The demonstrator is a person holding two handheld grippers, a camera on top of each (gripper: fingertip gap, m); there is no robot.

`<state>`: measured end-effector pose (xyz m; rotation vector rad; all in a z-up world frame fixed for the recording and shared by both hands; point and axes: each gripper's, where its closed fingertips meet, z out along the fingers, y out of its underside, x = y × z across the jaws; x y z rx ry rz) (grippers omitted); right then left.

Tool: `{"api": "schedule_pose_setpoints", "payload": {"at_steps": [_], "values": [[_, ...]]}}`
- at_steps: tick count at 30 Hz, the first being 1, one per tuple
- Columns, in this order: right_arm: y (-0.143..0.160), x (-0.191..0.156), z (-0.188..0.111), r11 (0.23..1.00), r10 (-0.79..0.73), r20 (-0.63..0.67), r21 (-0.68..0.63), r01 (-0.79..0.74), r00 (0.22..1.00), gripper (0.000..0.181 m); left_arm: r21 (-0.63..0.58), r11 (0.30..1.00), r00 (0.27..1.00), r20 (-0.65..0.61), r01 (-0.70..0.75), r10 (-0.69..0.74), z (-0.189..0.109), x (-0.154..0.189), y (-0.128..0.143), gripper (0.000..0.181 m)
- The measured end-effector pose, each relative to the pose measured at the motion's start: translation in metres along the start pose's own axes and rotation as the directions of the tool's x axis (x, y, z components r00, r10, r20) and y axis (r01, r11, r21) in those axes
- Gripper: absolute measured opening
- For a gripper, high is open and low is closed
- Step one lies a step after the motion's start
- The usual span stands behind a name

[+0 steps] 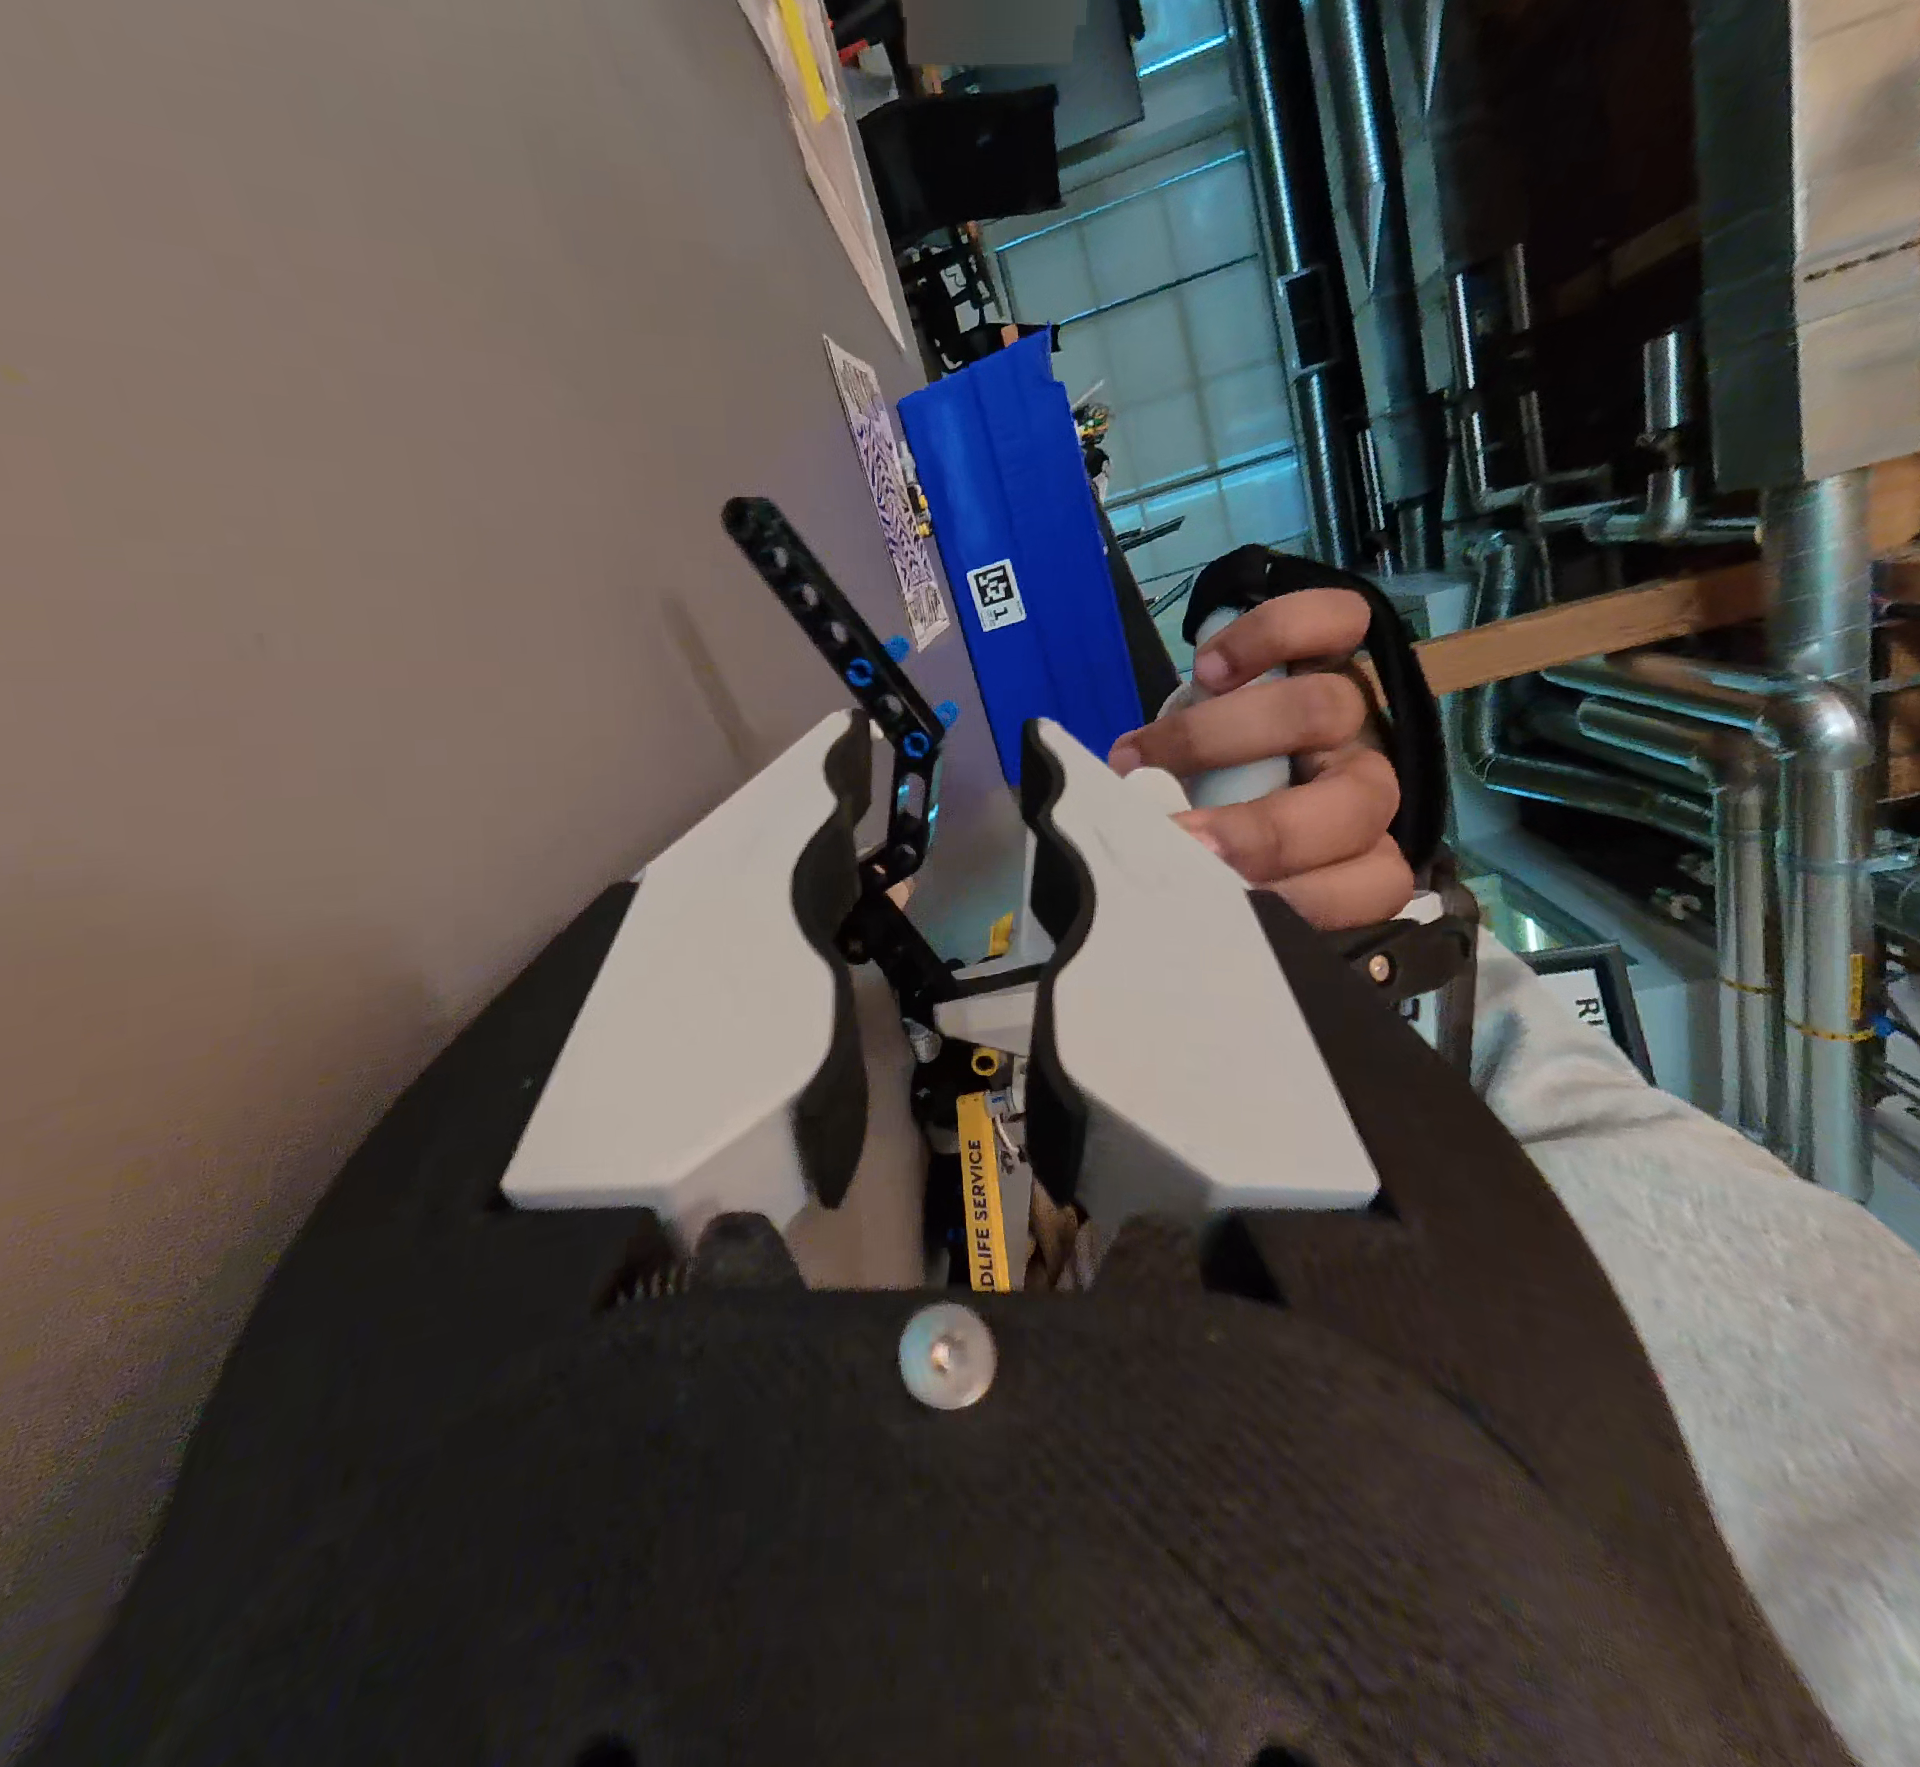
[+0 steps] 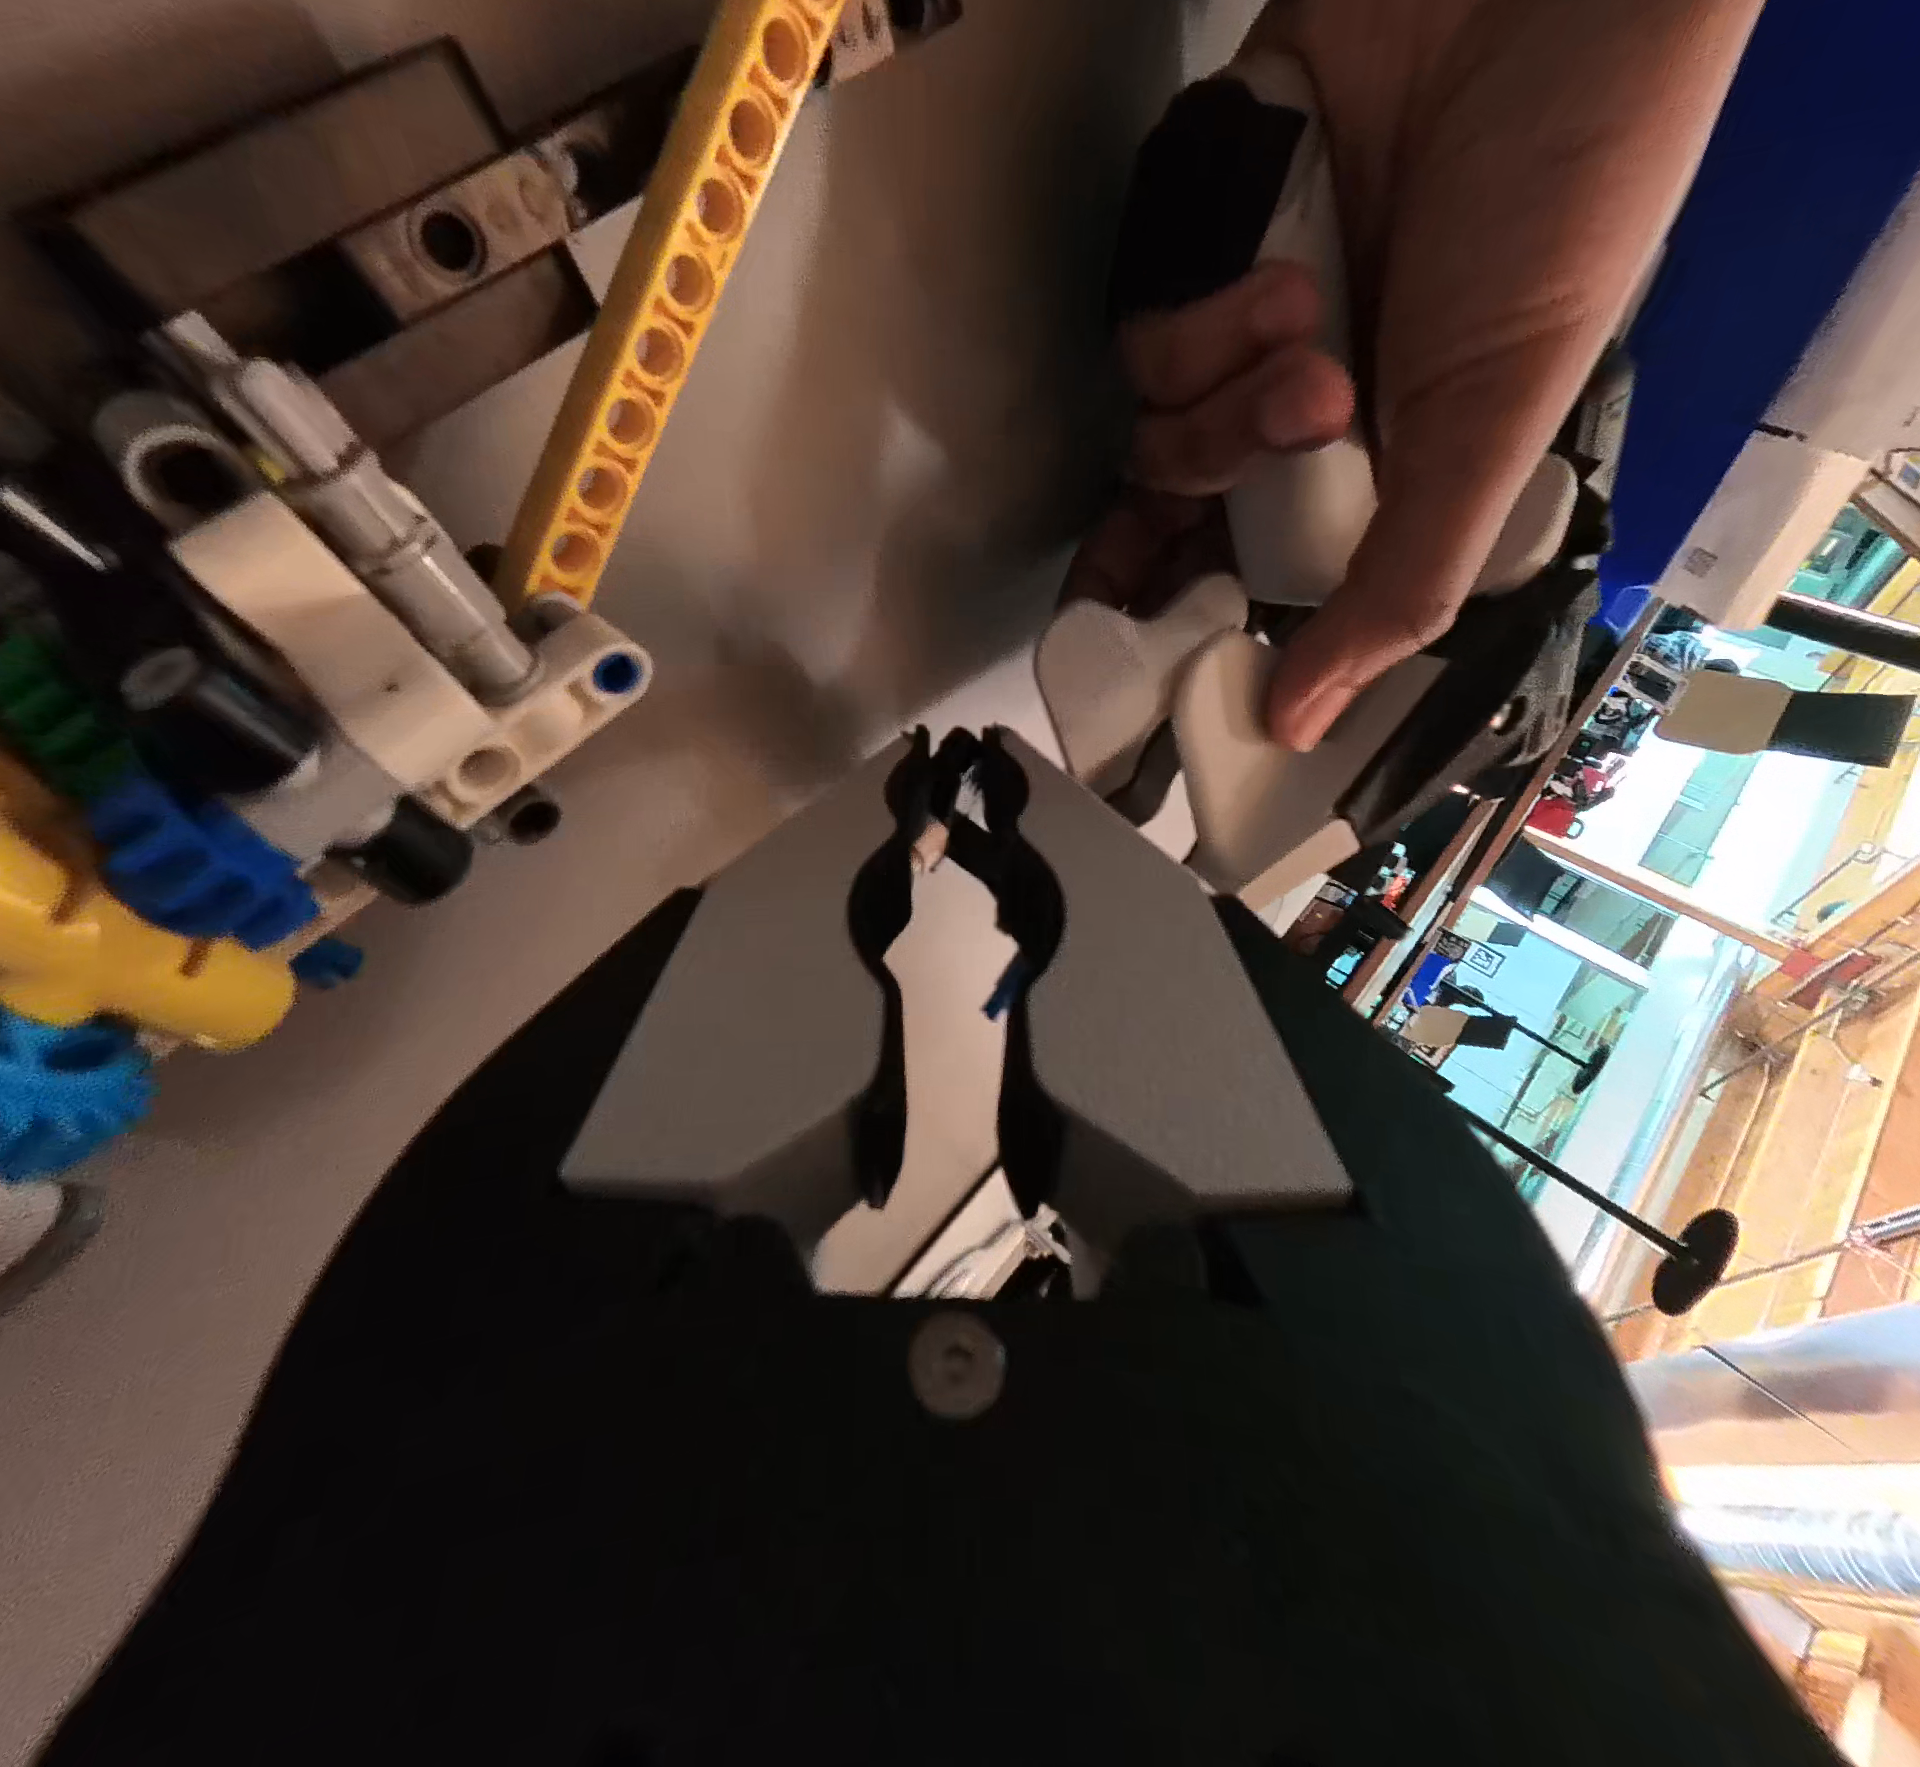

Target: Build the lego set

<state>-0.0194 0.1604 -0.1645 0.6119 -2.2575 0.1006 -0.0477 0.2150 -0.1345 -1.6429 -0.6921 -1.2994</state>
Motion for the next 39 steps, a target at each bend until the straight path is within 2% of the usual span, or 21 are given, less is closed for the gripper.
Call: {"api": "schedule_pose_setpoints", "payload": {"at_steps": [3, 7, 10, 12, 17, 19, 20, 22, 23, 24, 25, 26, 28, 32, 36, 38, 39], "values": [[0.002, -0.003, 0.003, 1.0, -0.013, -0.02, -0.008, 0.013, 1.0, 0.008, 0.015, 1.0, 1.0, -0.007, 0.027, -0.027, -0.002, -0.002, -0.003, 0.011], [0.007, -0.011, 0.005, 0.999, 0.04, 0.007, -0.031, -0.04, 0.999, 0.009, 0.017, 0.998, 0.998, -0.025, 0.052, -0.052, -0.003, -0.002, -0.005, 0.01], [0.013, -0.011, 0.0, 0.994, 0.1, 0.003, -0.032, -0.1, 0.995, 0.02, 0.021, 0.998, 0.998, -0.012, 0.061, -0.061, -0.003, -0.005, -0.006, 0.006], [0.016, -0.012, -0.006, 0.985, 0.169, 0.008, -0.022, -0.169, 0.986, 0.027, 0.022, 0.998, 0.998, -0.004, 0.057, -0.057, -0.003, -0.006, -0.006, 0.007], [0.035, -0.012, -0.027, 0.931, 0.362, -0.034, -0.024, -0.363, 0.931, 0.031, -0.017, 0.997, 0.997, 0.002, 0.073, -0.073, -0.002, -0.008, -0.002, 0.007], [0.047, -0.006, -0.037, 0.865, 0.5, -0.098, 0.003, -0.502, 0.861, 0.03, -0.024, 0.997, 0.997, 0.015, 0.074, -0.074, -0.003, -0.009, -0.001, 0.007], [0.054, 0.001, -0.043, 0.777, 0.629, -0.137, 0.064, -0.627, 0.766, 0.026, -0.03, 0.996, 0.997, 0.018, 0.078, -0.078, -0.003, -0.01, 0.0, 0.007], [0.069, 0.003, -0.056, 0.465, 0.885, -0.066, 0.18, -0.867, 0.461, 0.028, -0.055, 0.994, 0.996, 0.014, 0.092, -0.091, -0.003, -0.009, 0.002, 0.007], [0.08, 0.0, -0.062, 0.311, 0.95, -0.033, 0.202, -0.929, 0.311, 0.028, -0.058, 0.994, 0.995, 0.012, 0.095, -0.094, -0.004, -0.009, 0.002, 0.008], [0.089, -0.004, -0.068, 0.197, 0.98, -0.003, 0.221, -0.955, 0.201, 0.024, -0.055, 0.994, 0.995, 0.009, 0.095, -0.095, -0.004, -0.009, 0.002, 0.008], [0.098, -0.01, -0.073, 0.119, 0.992, 0.002, 0.236, -0.964, 0.123, 0.019, -0.053, 0.994, 0.995, 0.011, 0.095, -0.095, -0.004, -0.009, 0.001, 0.01], [0.105, -0.016, -0.077, 0.073, 0.997, -0.018, 0.246, -0.967, 0.071, 0.019, -0.054, 0.994, 0.996, 0.017, 0.092, -0.091, -0.005, -0.009, 0.0, 0.012], [0.107, -0.03, -0.079, 0.043, 0.998, -0.045, 0.242, -0.969, 0.033, 0.017, -0.061, 0.995, 0.996, 0.052, 0.079, -0.076, -0.005, -0.013, -0.001, 0.018], [0.089, -0.063, -0.064, 0.076, 0.997, -0.027, 0.131, -0.989, 0.073, 0.029, -0.084, 0.996, 0.988, 0.152, 0.037, -0.024, -0.001, -0.025, -0.008, 0.027], [0.084, -0.068, -0.063, 0.082, 0.997, -0.005, 0.118, -0.99, 0.082, 0.034, -0.107, 0.993, 0.99, 0.133, 0.054, -0.039, 0.008, -0.025, -0.012, 0.023], [0.086, -0.065, -0.063, 0.077, 0.997, -0.004, 0.132, -0.988, 0.077, 0.036, -0.111, 0.992, 0.992, 0.119, 0.053, -0.04, 0.01, -0.025, -0.012, 0.011], [0.087, -0.063, -0.063, 0.071, 0.997, -0.002, 0.142, -0.987, 0.072, 0.038, -0.109, 0.992, 0.993, 0.105, 0.056, -0.045, 0.01, -0.024, -0.013, 0.011]]}}
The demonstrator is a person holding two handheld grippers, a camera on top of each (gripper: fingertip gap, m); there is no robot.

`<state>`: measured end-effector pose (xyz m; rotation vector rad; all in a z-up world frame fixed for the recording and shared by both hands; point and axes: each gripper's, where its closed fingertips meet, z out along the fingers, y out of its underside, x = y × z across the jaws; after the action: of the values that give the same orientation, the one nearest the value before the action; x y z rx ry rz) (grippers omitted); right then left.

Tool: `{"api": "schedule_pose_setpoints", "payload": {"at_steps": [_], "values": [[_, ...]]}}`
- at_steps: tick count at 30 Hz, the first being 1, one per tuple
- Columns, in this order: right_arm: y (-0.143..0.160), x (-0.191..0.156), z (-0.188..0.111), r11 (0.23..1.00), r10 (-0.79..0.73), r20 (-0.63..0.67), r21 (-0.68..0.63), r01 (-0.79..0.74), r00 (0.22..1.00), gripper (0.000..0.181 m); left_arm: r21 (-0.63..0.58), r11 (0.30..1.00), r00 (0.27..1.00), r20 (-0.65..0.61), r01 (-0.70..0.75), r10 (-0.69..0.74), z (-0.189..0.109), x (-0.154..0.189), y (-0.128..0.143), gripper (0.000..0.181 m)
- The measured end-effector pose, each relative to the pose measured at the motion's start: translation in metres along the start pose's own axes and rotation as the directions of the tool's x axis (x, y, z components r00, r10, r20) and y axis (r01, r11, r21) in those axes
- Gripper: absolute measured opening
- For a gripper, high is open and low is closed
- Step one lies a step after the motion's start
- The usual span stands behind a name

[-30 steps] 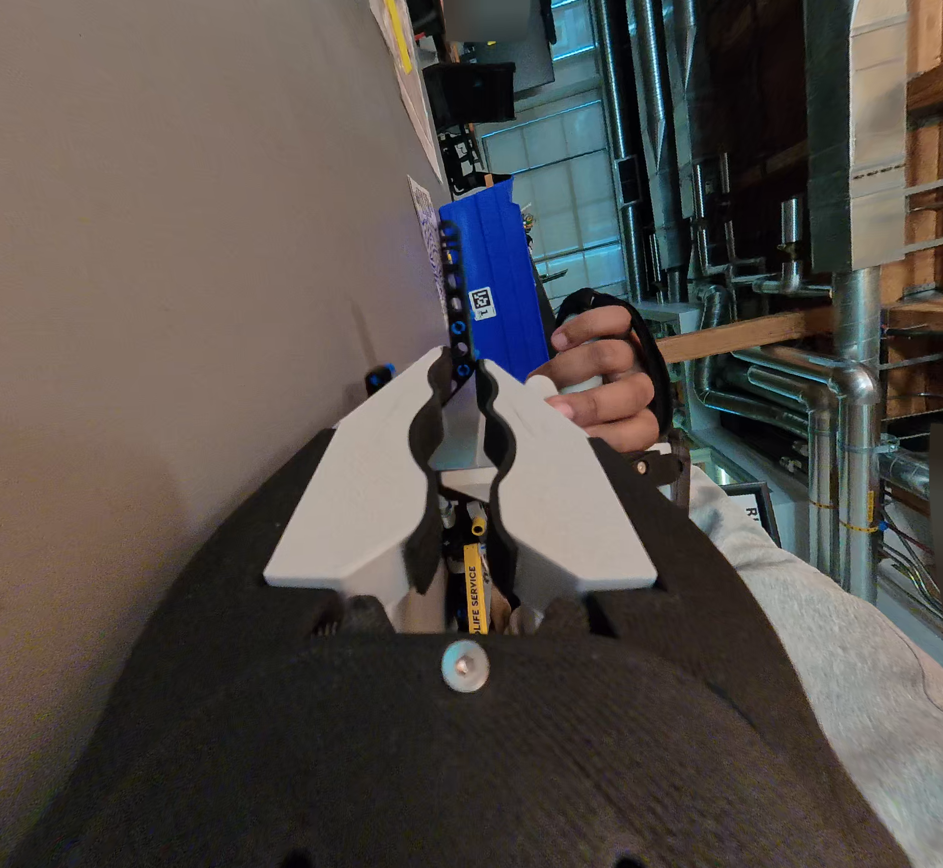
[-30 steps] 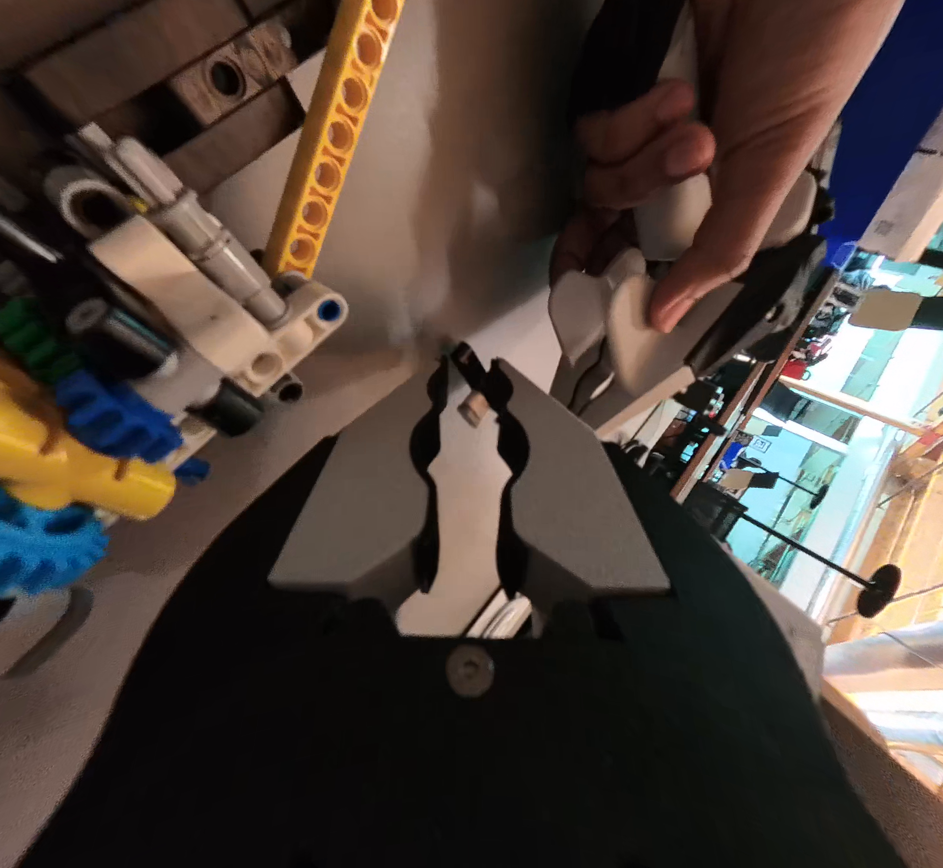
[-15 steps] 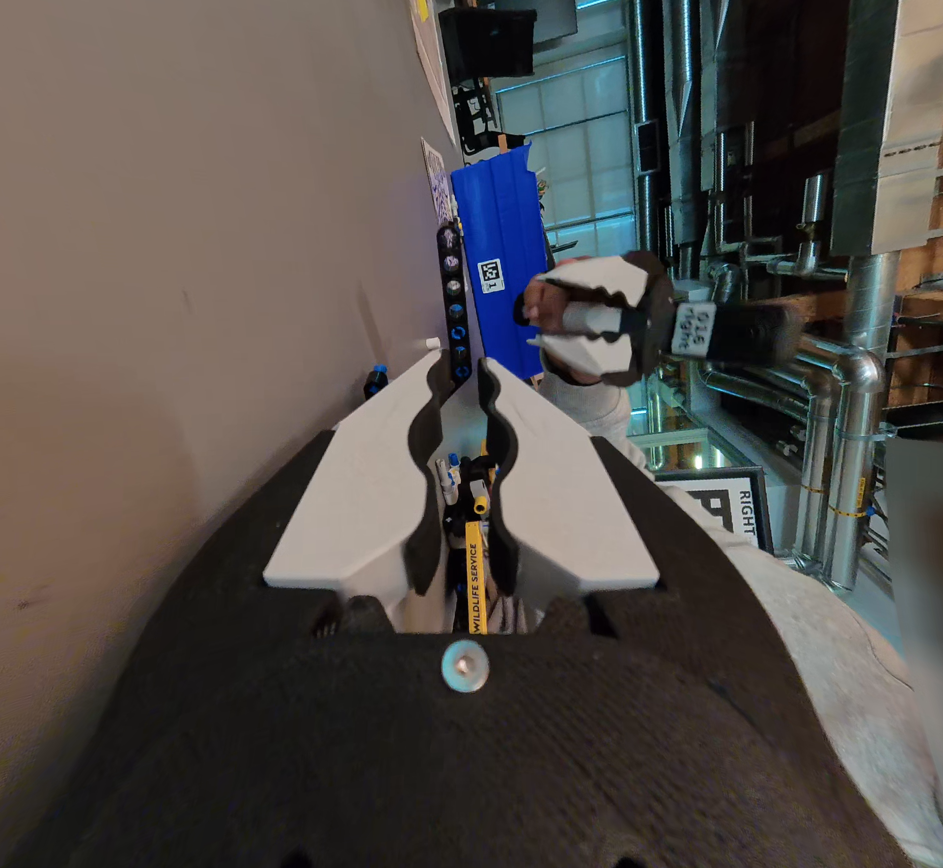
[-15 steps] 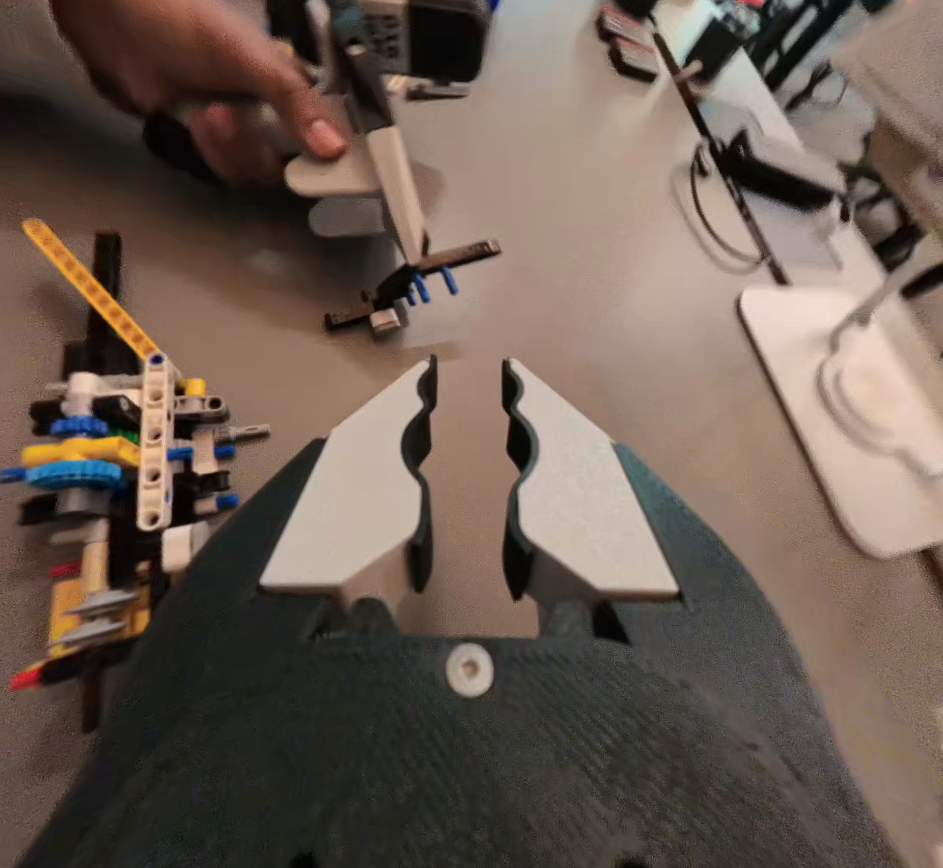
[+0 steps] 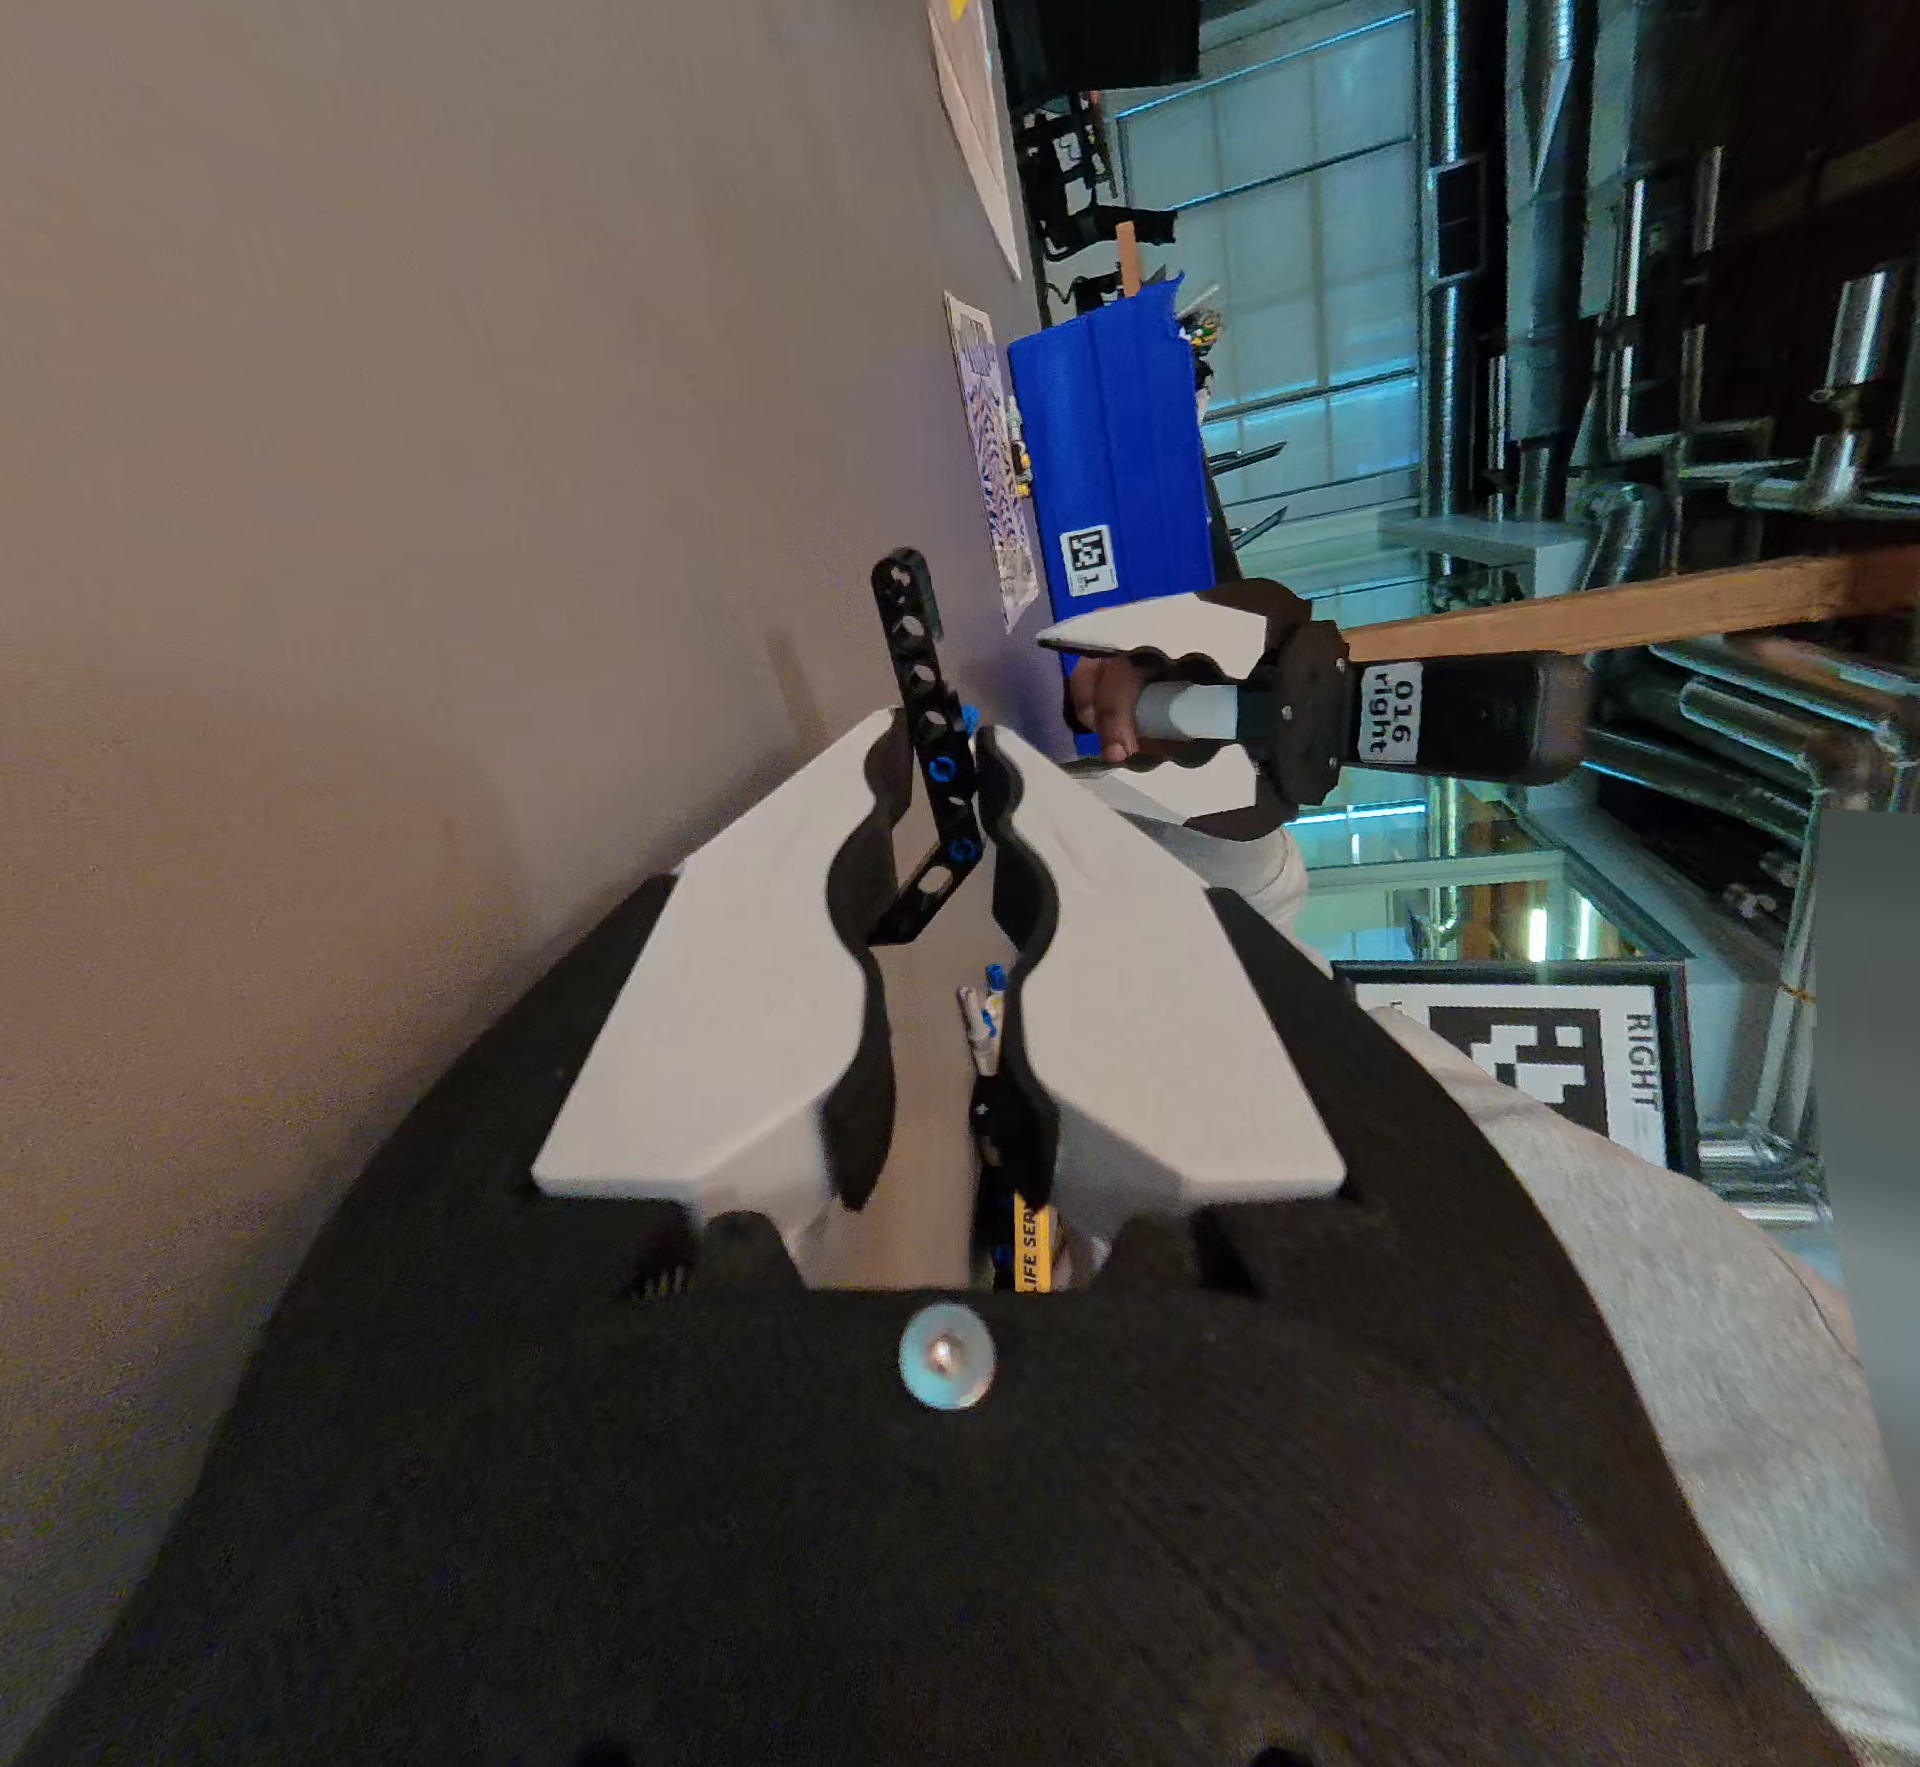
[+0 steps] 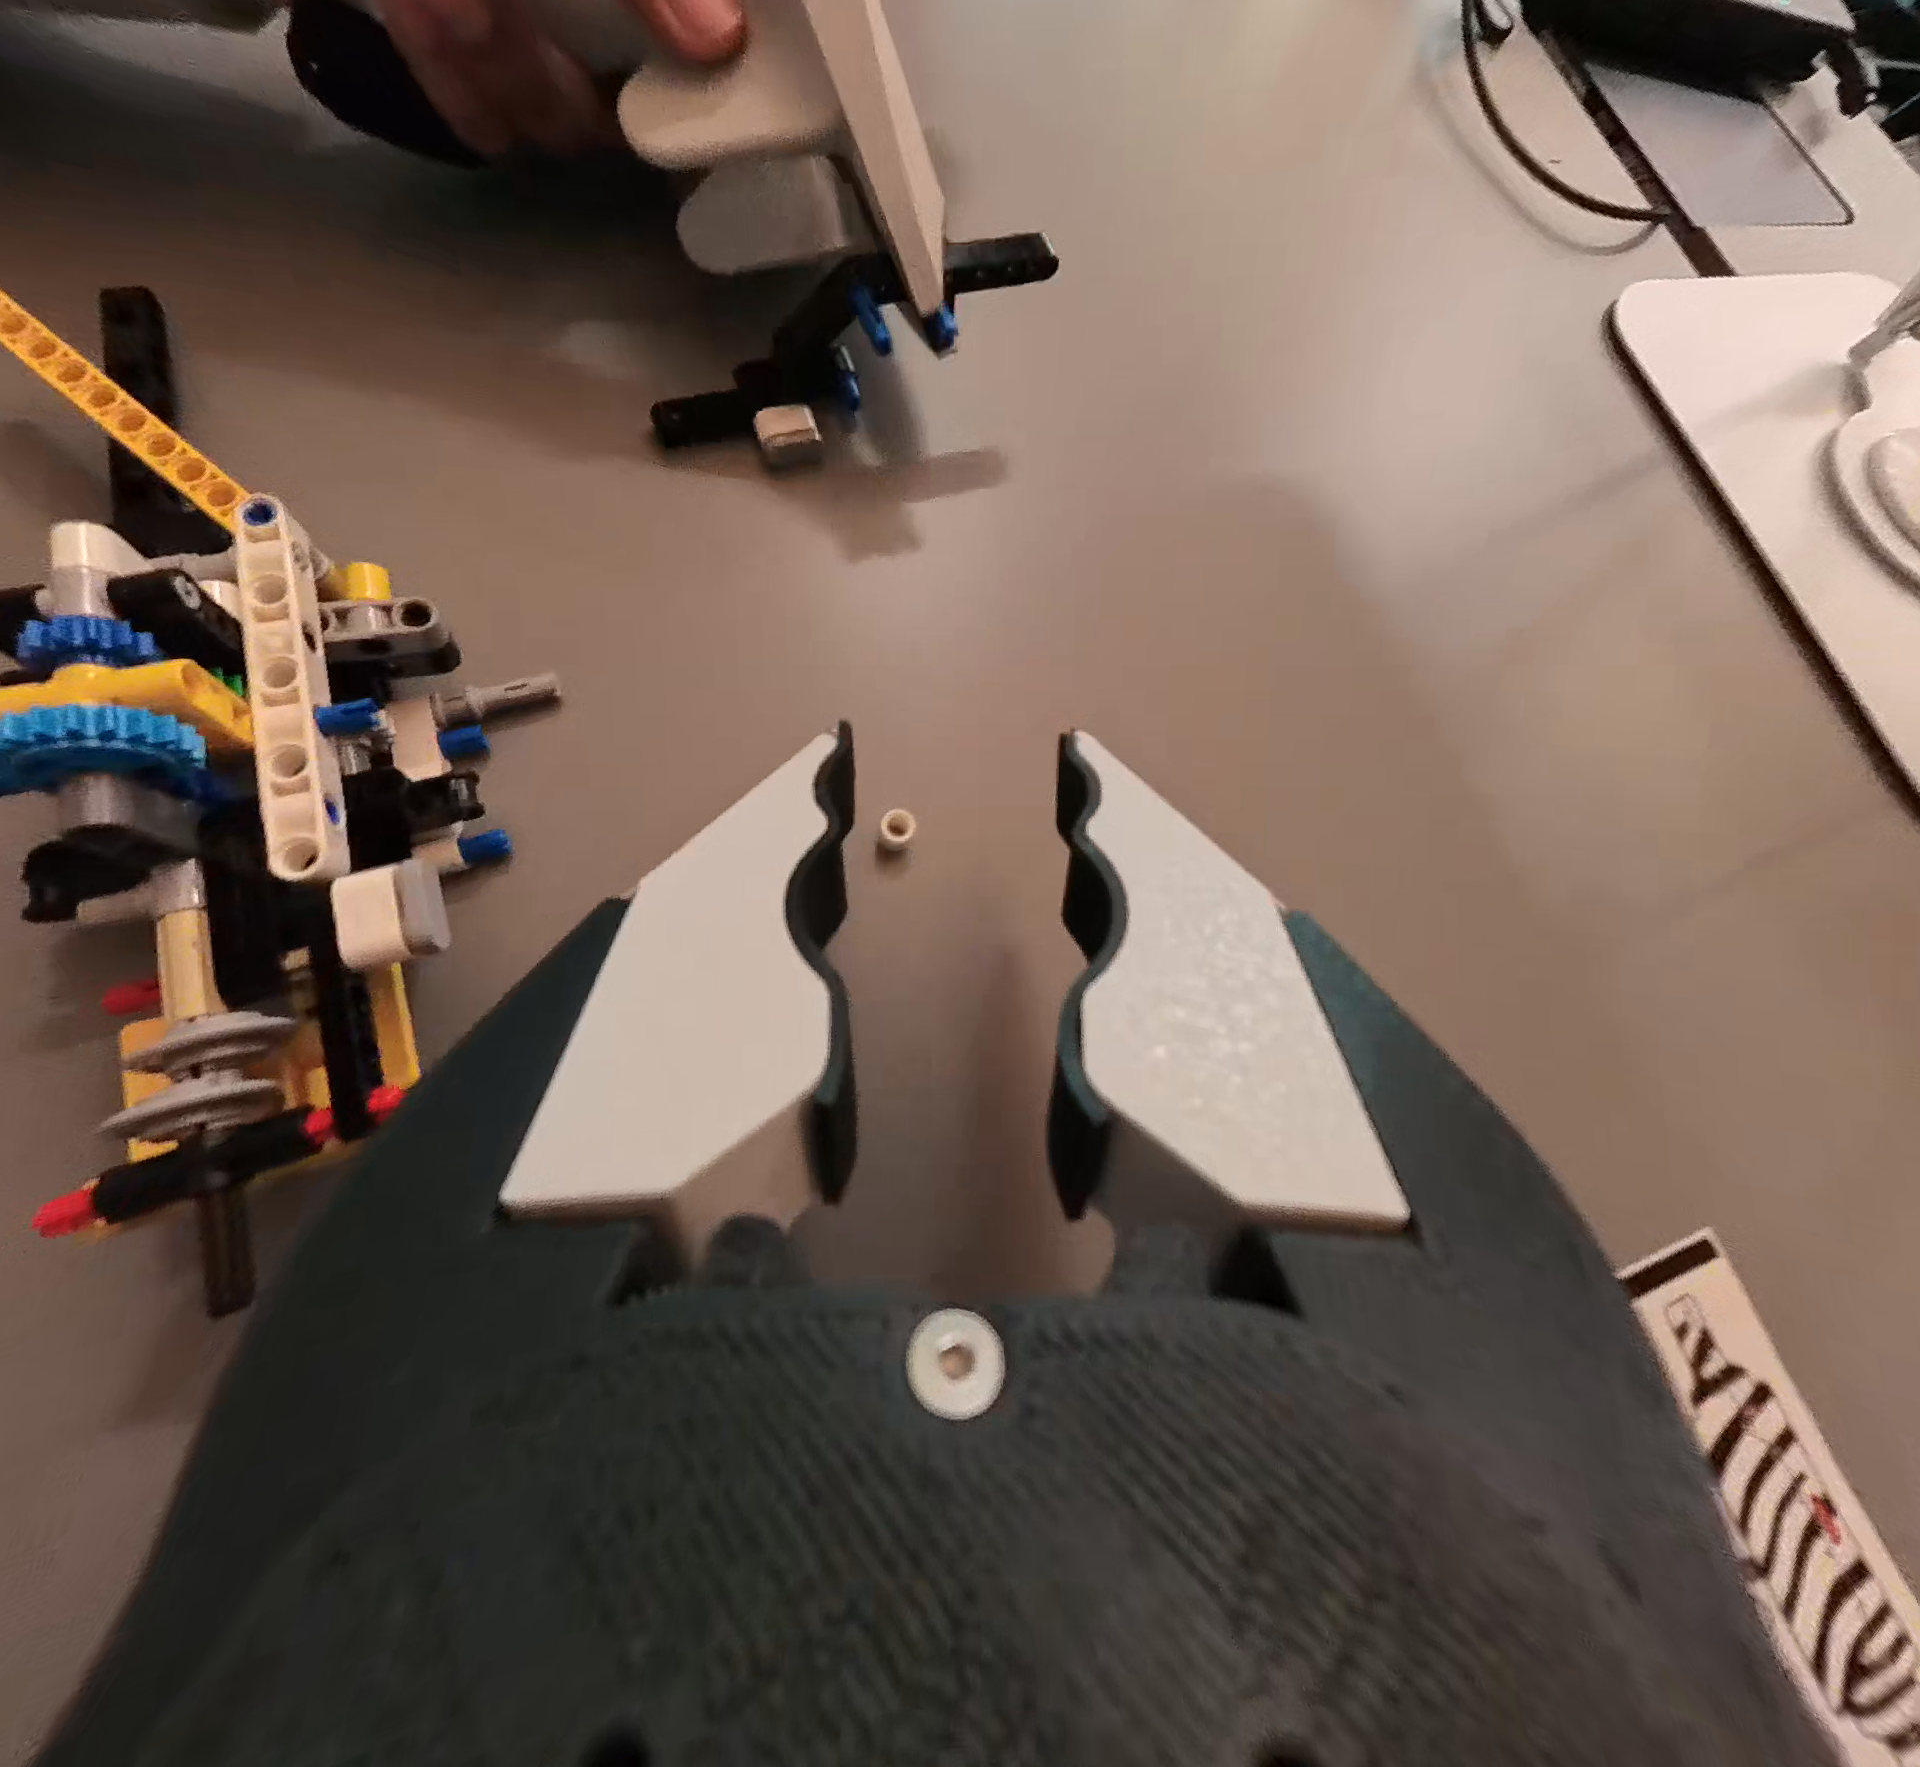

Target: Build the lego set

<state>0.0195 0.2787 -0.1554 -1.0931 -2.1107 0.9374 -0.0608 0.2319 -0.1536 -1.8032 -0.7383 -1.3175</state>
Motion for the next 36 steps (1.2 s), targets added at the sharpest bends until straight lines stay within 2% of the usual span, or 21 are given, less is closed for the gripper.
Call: {"api": "schedule_pose_setpoints", "payload": {"at_steps": [4, 7, 11, 18, 22, 24, 25, 27, 28, 32, 35, 36], "values": [[0.0, 0.015, -0.001, 1.0, 0.022, -0.045, 0.009, -0.022, 0.999, 0.043, 0.013, 1.0, 0.996, -0.083, 0.02, -0.019, -0.003, 0.008, -0.001, 0.009], [0.011, 0.02, -0.002, 1.0, 0.024, -0.06, 0.009, -0.024, 0.998, 0.045, 0.004, 1.0, 0.992, -0.124, 0.005, -0.005, -0.006, 0.014, 0.002, 0.019], [0.021, 0.006, -0.003, 0.997, 0.069, 0.021, 0.027, -0.07, 0.997, 0.044, -0.021, 0.998, 0.994, -0.095, -0.063, 0.061, -0.005, 0.012, 0.008, 0.026], [0.023, 0.006, -0.001, 0.998, 0.069, 0.013, 0.012, -0.069, 0.998, 0.034, -0.017, 0.993, 0.986, -0.117, -0.119, 0.116, -0.008, 0.016, 0.012, 0.029], [0.004, 0.026, -0.013, 0.993, -0.007, -0.148, 0.115, 0.024, 0.989, 0.0, -0.023, 0.993, 0.986, -0.12, -0.115, 0.112, -0.009, 0.015, 0.013, 0.027], [-0.012, 0.037, -0.028, 0.984, -0.01, -0.232, 0.173, 0.052, 0.973, 0.0, -0.026, 0.993, 0.986, -0.123, -0.118, 0.114, -0.009, 0.016, 0.013, 0.028], [-0.018, 0.041, -0.033, 0.981, 0.006, -0.266, 0.189, 0.046, 0.964, 0.004, -0.023, 0.992, 0.985, -0.125, -0.125, 0.121, -0.009, 0.016, 0.013, 0.029], [-0.025, 0.048, -0.04, 0.977, 0.054, -0.324, 0.212, 0.017, 0.945, 0.027, -0.009, 0.989, 0.981, -0.129, -0.148, 0.145, -0.01, 0.018, 0.013, 0.032], [-0.026, 0.05, -0.04, 0.975, 0.071, -0.347, 0.221, 0.008, 0.935, 0.041, 0.011, 0.984, 0.975, -0.135, -0.176, 0.176, -0.012, 0.021, 0.012, 0.033], [-0.029, 0.047, -0.035, 0.971, 0.064, -0.434, 0.234, 0.044, 0.899, 0.075, 0.092, 0.959, 0.951, -0.131, -0.269, 0.279, -0.018, 0.029, 0.008, 0.038], [-0.027, 0.044, -0.028, 0.974, 0.039, -0.474, 0.213, 0.072, 0.88, 0.094, 0.077, 0.949, 0.945, -0.094, -0.306, 0.313, -0.017, 0.027, 0.01, 0.04], [-0.025, 0.039, -0.023, 0.978, 0.042, -0.45, 0.202, 0.056, 0.892, 0.093, 0.04, 0.95, 0.949, -0.054, -0.309, 0.311, -0.014, 0.02, 0.013, 0.04]]}}
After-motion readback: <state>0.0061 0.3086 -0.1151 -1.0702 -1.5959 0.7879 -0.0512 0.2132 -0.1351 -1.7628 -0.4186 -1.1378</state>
